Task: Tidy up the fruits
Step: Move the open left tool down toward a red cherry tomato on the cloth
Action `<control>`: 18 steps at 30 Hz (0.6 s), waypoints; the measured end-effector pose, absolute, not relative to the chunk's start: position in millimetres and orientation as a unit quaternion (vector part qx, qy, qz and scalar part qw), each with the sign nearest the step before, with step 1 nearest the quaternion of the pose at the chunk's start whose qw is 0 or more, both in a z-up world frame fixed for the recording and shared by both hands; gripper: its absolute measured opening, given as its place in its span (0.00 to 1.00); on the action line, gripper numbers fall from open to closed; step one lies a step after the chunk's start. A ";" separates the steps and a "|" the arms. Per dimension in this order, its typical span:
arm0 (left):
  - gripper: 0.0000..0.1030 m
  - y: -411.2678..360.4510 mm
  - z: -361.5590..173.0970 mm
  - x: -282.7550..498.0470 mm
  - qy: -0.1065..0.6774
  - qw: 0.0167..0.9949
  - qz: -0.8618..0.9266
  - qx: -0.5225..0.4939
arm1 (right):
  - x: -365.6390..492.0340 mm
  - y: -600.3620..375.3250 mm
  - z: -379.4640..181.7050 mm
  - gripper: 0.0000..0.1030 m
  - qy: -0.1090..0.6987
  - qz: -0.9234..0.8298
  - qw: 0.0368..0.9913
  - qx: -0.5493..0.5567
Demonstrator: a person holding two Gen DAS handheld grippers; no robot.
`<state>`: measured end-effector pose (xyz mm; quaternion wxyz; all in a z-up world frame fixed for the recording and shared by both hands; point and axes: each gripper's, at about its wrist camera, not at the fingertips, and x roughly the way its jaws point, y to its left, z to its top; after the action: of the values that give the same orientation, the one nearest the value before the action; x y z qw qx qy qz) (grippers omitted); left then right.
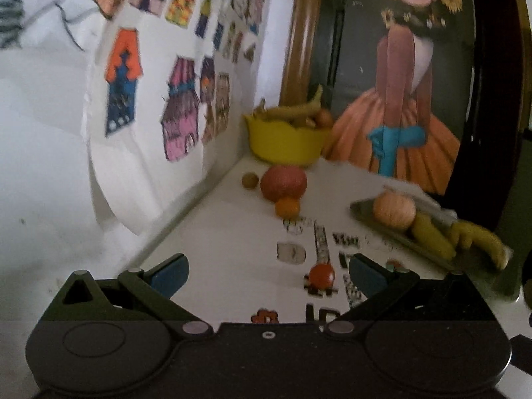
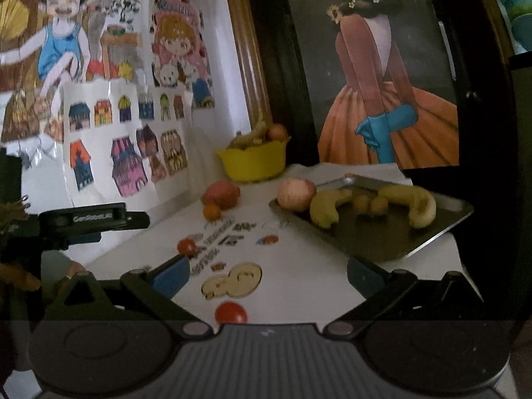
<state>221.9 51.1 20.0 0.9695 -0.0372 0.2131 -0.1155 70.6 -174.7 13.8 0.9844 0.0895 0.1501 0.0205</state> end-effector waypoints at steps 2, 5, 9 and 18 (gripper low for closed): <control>0.99 45.6 15.8 227.7 0.225 0.967 -0.119 -0.026 | 71.6 -170.8 8.9 1.00 0.158 0.024 0.983 0.089; 0.99 37.2 12.2 236.8 0.248 0.960 -0.129 -0.010 | 75.4 -166.9 3.0 1.00 0.171 0.024 0.981 0.091; 0.99 26.8 12.0 247.0 0.262 0.954 -0.145 0.003 | 77.8 -162.0 -1.3 1.00 0.179 0.029 0.979 0.090; 0.99 -0.4 8.1 265.5 0.302 0.937 -0.168 0.056 | 80.5 -158.1 -2.2 1.00 0.186 0.031 0.978 0.086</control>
<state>265.5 -0.4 8.1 0.9367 0.0560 0.3020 -0.1681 80.5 -158.1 -2.2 0.9783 0.0859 0.1860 0.0311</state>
